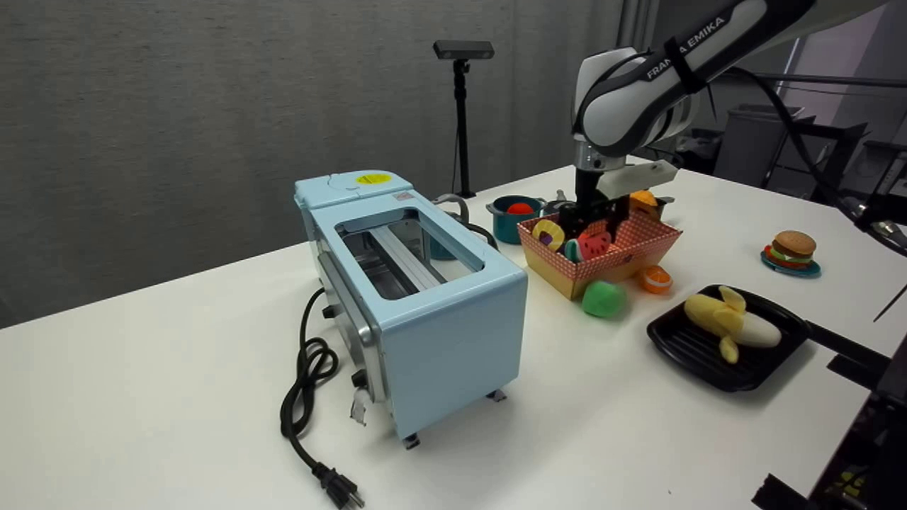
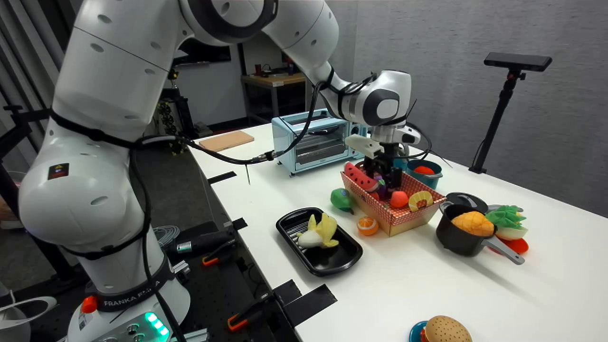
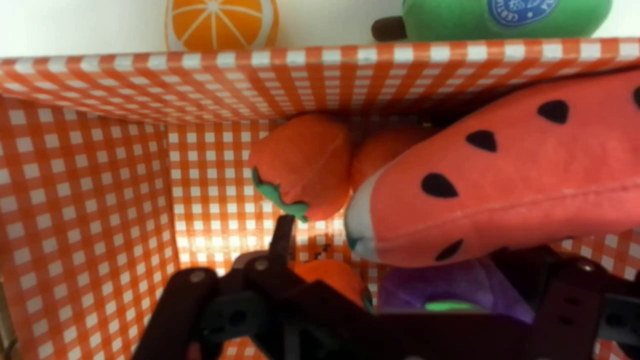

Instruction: Take the watermelon plush toy from the box and put it on the oven tray

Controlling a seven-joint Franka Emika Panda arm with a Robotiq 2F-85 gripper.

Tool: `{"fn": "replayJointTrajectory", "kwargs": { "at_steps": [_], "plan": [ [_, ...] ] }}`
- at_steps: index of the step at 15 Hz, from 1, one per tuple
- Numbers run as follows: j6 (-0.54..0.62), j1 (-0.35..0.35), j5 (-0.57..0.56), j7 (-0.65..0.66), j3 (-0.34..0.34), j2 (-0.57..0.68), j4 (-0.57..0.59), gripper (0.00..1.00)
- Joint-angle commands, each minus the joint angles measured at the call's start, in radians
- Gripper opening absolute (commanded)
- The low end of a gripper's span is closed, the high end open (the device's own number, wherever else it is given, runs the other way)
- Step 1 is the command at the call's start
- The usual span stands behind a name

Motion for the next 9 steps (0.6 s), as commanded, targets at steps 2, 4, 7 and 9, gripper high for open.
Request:
{"fn": "replayJointTrajectory", "kwargs": {
  "at_steps": [2,4,7,9],
  "plan": [
    [0.016,0.025,0.005,0.022,0.007,-0.076,-0.086,1.00],
    [0.011,0.021,0.018,-0.006,0.023,-0.086,-0.093,1.00],
    [-0.002,0.007,0.037,-0.051,0.046,-0.087,-0.088,1.00],
    [-0.012,-0.003,0.058,-0.072,0.055,-0.089,-0.084,1.00]
  ]
}}
